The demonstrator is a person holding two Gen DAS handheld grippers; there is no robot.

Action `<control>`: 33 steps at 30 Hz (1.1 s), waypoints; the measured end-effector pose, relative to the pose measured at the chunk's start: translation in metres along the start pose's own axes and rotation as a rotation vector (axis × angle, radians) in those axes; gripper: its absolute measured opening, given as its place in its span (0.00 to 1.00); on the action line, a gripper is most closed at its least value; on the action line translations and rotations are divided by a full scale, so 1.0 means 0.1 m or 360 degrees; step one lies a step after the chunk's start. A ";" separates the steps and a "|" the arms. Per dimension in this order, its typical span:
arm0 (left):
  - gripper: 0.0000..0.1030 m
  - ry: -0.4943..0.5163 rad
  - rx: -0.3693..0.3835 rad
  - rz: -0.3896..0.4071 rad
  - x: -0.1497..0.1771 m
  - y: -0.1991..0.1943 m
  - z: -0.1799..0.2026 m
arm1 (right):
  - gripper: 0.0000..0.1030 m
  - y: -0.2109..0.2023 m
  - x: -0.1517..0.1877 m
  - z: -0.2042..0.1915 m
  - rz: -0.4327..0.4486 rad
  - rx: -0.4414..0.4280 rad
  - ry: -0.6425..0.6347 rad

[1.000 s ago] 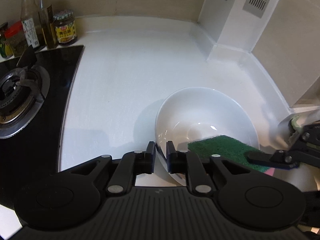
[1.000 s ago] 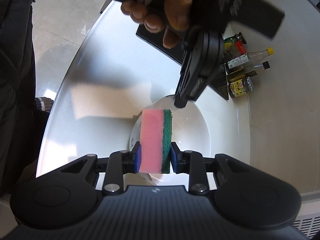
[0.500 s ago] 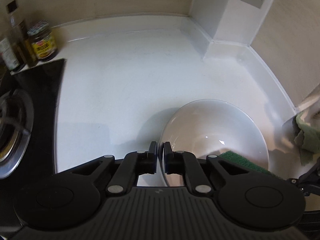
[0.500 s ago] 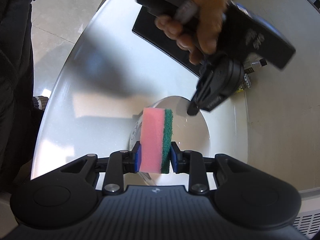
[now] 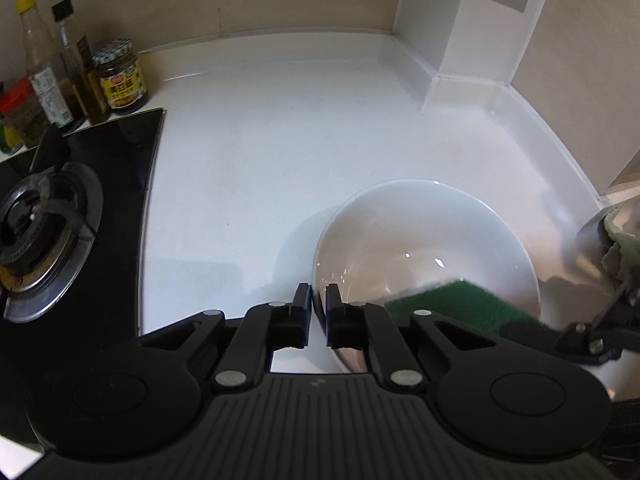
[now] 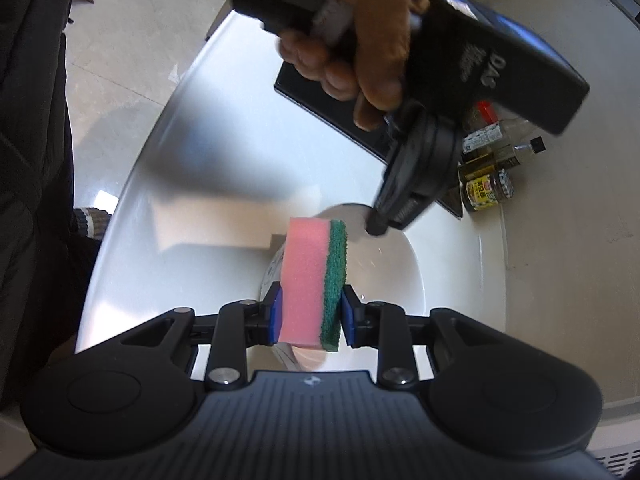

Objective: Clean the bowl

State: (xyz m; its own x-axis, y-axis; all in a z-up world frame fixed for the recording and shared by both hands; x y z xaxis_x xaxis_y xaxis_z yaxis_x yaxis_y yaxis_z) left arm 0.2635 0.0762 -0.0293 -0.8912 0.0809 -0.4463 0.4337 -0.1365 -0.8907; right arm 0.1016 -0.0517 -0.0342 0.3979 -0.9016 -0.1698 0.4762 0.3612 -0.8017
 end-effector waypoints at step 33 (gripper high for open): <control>0.09 -0.0136 0.0107 0.0046 -0.04 0.00 0.00 | 0.24 0.13 0.11 0.05 -0.0082 0.0016 0.0025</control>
State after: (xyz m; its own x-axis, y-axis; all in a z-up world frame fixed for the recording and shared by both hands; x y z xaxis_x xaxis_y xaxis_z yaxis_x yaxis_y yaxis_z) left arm 0.2666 0.0756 -0.0278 -0.8878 -0.0083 -0.4602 0.4520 -0.2039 -0.8684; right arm 0.1158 -0.0560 -0.0435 0.3604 -0.9226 -0.1375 0.5038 0.3166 -0.8037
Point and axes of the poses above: each gripper's, at about its wrist camera, not at the fingertips, and y roughly the way its jaws point, z to its right, x to its underside, the point moved 2 cm from there along y, roughly the way its jaws point, and after that the axes turned 5 degrees about -z, right-handed, at the moved point
